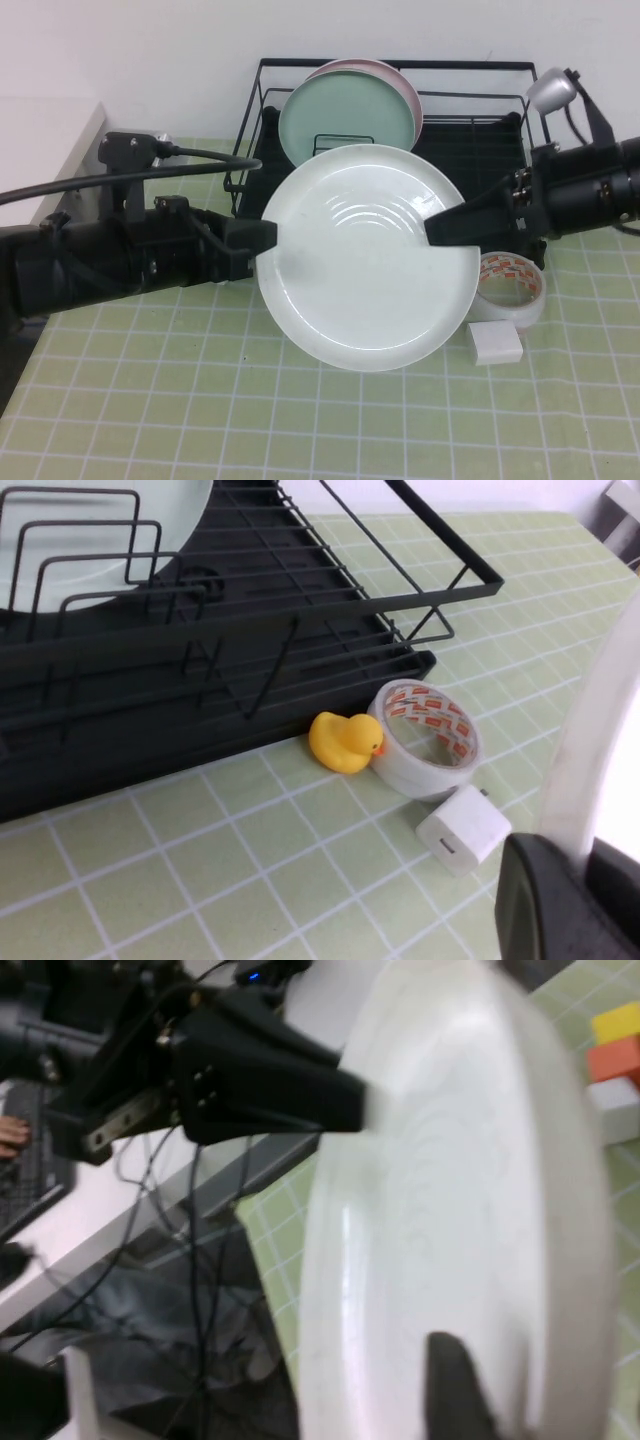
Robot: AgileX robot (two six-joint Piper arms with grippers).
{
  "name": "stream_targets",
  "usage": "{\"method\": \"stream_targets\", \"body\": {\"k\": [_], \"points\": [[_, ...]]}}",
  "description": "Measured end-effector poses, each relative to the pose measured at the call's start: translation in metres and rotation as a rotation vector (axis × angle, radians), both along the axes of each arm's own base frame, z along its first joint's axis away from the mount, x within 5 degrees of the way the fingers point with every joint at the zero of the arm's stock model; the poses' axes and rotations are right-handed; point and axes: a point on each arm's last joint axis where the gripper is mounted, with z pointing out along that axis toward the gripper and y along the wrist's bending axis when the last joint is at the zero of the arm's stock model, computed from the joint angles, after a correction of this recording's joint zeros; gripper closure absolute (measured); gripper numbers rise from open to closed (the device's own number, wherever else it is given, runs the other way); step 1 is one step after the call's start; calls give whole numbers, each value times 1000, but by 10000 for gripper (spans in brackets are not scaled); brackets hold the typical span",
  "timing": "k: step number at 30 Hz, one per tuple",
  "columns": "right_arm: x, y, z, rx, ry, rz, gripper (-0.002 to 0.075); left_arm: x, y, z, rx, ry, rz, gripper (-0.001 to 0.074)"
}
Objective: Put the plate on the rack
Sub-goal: Hand over the plate, then place the plate on the rack
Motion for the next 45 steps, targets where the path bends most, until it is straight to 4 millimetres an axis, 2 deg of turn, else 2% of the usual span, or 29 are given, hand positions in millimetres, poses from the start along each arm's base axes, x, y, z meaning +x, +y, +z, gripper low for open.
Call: {"method": "stream_targets", "body": {"k": [4, 7, 9, 11, 15, 17, 21, 23, 25, 28, 30, 32, 34, 39, 42, 45], "points": [[2, 2, -6, 25, 25, 16, 561, 2, 2, -1, 23, -11, 19, 732], [6, 2, -11, 24, 12, 3, 570, 2, 2, 0, 25, -17, 25, 720], [7, 2, -11, 23, -15, 10, 570, 2, 2, 0, 25, -16, 29, 678], [8, 2, -10, 21, -56, 14, 572, 2, 3, 0, 25, -13, 35, 600], [16, 2, -5, -3, -148, 6, 604, 2, 5, 3, -6, 18, 65, 359], [23, 1, 3, -30, -205, 3, 634, 0, 10, 11, -30, 18, 89, 281], [41, 2, 23, -90, -360, 38, 632, -7, 31, 32, -73, 10, 170, 240], [53, 2, 33, -118, -457, 62, 632, -11, 45, 40, -89, 33, 225, 251], [66, 1, 41, -134, -551, 81, 632, -16, 55, 45, -105, 78, 272, 293], [85, 3, 56, -148, -698, 103, 632, -24, 66, 46, -71, 144, 305, 438], [98, 5, 62, -152, -775, 105, 632, -28, 69, 43, -27, 195, 312, 587], [113, 6, 67, -162, -858, 84, 632, -32, 70, 39, 2, 248, 299, 666], [127, 6, 68, -183, -924, 56, 632, -36, 69, 34, 11, 293, 275, 706], [163, 6, 52, -214, -1012, -15, 632, -46, 64, 21, -8, 376, 211, 731], [181, 8, 33, -204, -1050, -35, 632, -50, 63, 14, -10, 407, 201, 734], [197, 10, 4, -186, -1077, -64, 632, -54, 63, 6, -6, 431, 200, 735]]}}
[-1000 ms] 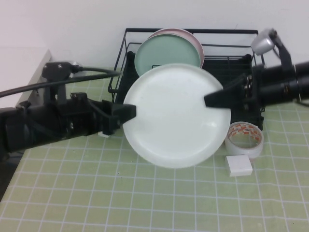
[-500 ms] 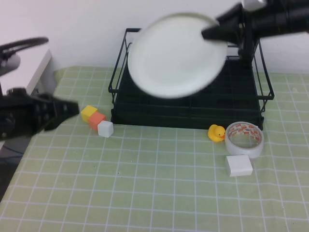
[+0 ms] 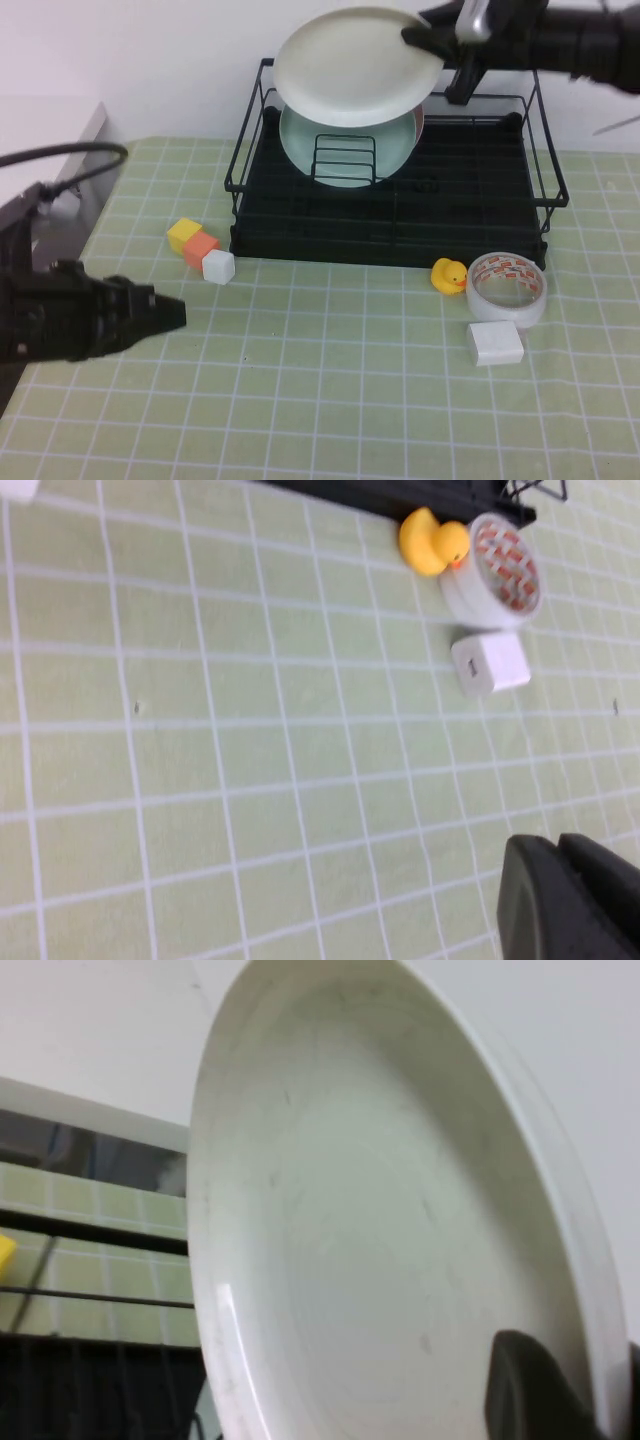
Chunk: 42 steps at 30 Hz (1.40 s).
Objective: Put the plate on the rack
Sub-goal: Place the plate on the rack
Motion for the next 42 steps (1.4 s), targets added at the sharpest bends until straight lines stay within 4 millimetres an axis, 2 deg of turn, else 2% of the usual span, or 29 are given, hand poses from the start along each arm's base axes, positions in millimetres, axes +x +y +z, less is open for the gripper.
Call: {"method": "stream_targets", "body": {"k": [5, 10, 25, 33, 40, 42], "points": [[18, -2, -35, 73, -8, -78, 632, -4, 0, -7, 5, 21, -8, 735], [25, -3, -52, 90, -12, -111, 632, -4, 0, -8, 21, 5, -23, 735], [23, 8, -56, 110, 6, -88, 632, -2, 2, -9, 49, -27, -12, 735], [26, 9, -79, 122, 70, -90, 632, -2, 2, -9, 51, -29, -12, 735], [27, 9, -83, 121, 77, -90, 630, -2, 2, -9, 54, -33, -15, 735], [27, 10, -83, 121, 77, -90, 603, -2, 2, -9, 55, -34, -16, 735]]}}
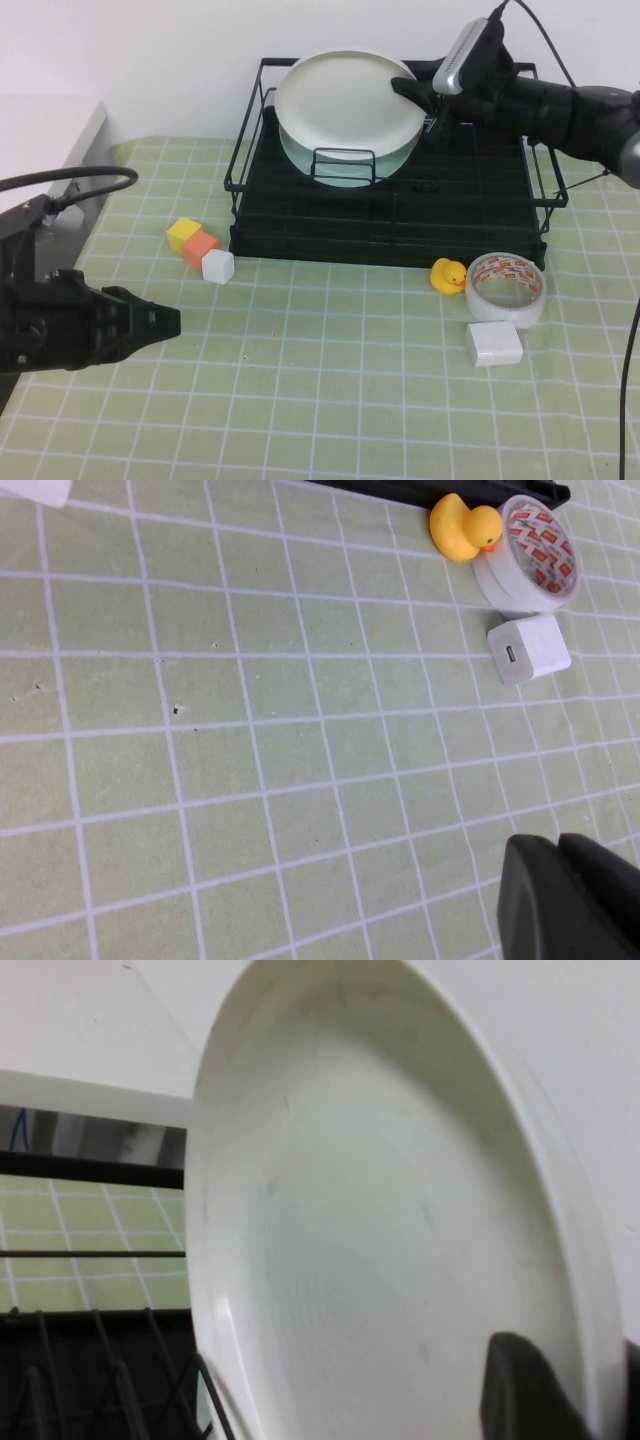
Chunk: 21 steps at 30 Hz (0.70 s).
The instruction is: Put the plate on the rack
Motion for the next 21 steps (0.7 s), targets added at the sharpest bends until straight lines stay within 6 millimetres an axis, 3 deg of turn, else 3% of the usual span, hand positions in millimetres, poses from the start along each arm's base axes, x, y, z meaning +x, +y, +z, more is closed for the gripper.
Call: {"method": "stream_targets", "body": {"k": [6, 11, 16, 21], "points": [[2, -2, -1, 7, 21, -32, 386, -1, -1, 0, -8, 9, -16, 735], [3, -3, 2, 63, 98, -60, 341, -8, -2, 4, 14, -1, -58, 735], [-4, -5, 33, 66, 135, -60, 335, -26, 4, 18, 112, -105, -42, 735], [-25, -8, 89, 21, 180, -27, 358, -56, 10, 21, 154, -199, 10, 735]]}}
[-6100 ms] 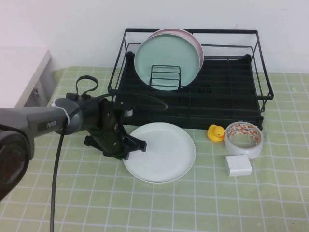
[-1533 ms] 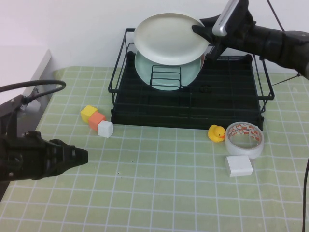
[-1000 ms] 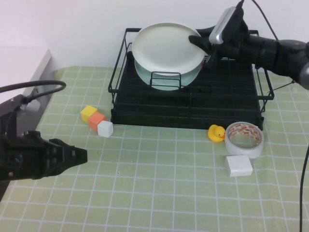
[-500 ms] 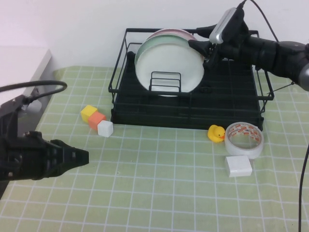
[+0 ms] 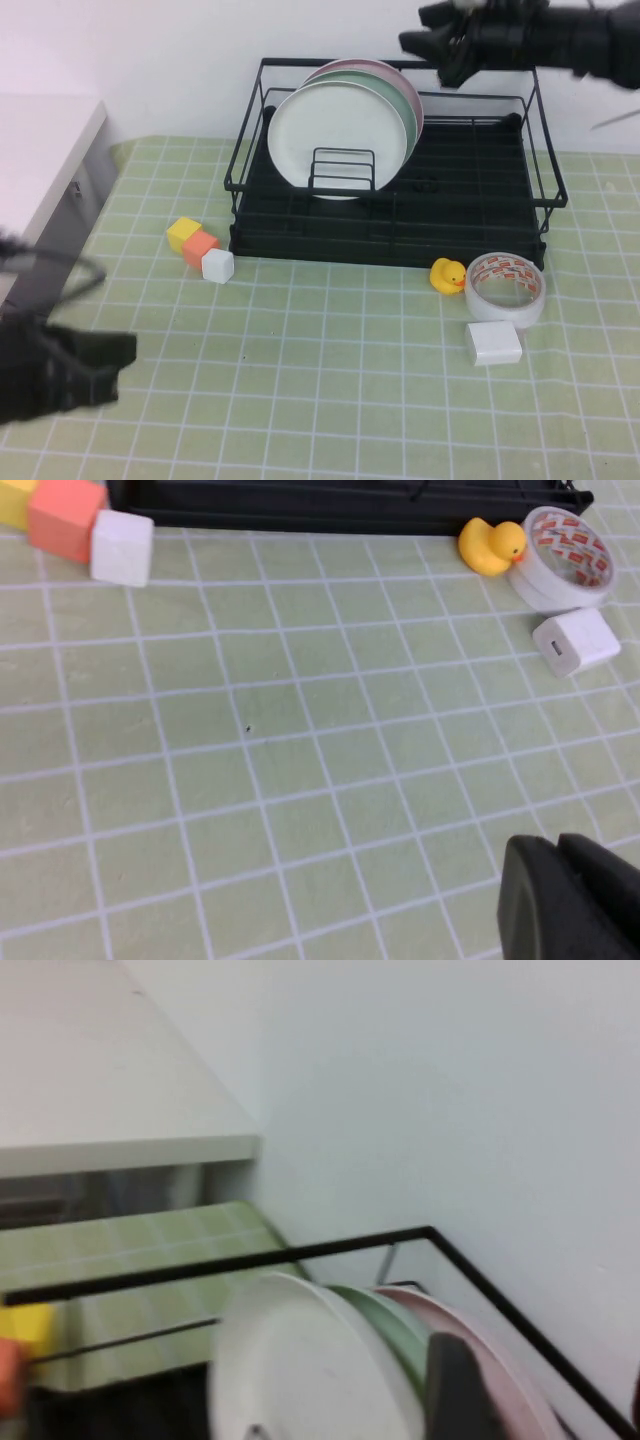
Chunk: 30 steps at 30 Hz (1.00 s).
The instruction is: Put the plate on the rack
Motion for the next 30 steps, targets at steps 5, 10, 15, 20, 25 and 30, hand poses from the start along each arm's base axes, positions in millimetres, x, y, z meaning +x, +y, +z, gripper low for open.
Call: {"method": "stream_targets", "body": {"k": [5, 10, 15, 20, 25, 30], "points": [[-32, -20, 58, 20, 94, 80, 482, -34, 5, -12, -16, -35, 67, 735], [-78, -33, 115, 29, 129, 241, 668, -62, 8, -34, -59, -33, 153, 735], [-116, -31, 160, 86, 143, 328, 720, -75, 14, -39, -56, -149, 248, 735], [-149, -32, 189, 122, 162, 330, 726, -79, 18, -32, -58, -232, 291, 736], [-199, -35, 208, 94, 172, 313, 725, -80, 18, -31, -61, -239, 291, 735], [-272, -31, 214, 70, 112, 207, 724, -83, 9, -31, -71, -237, 206, 735]]}}
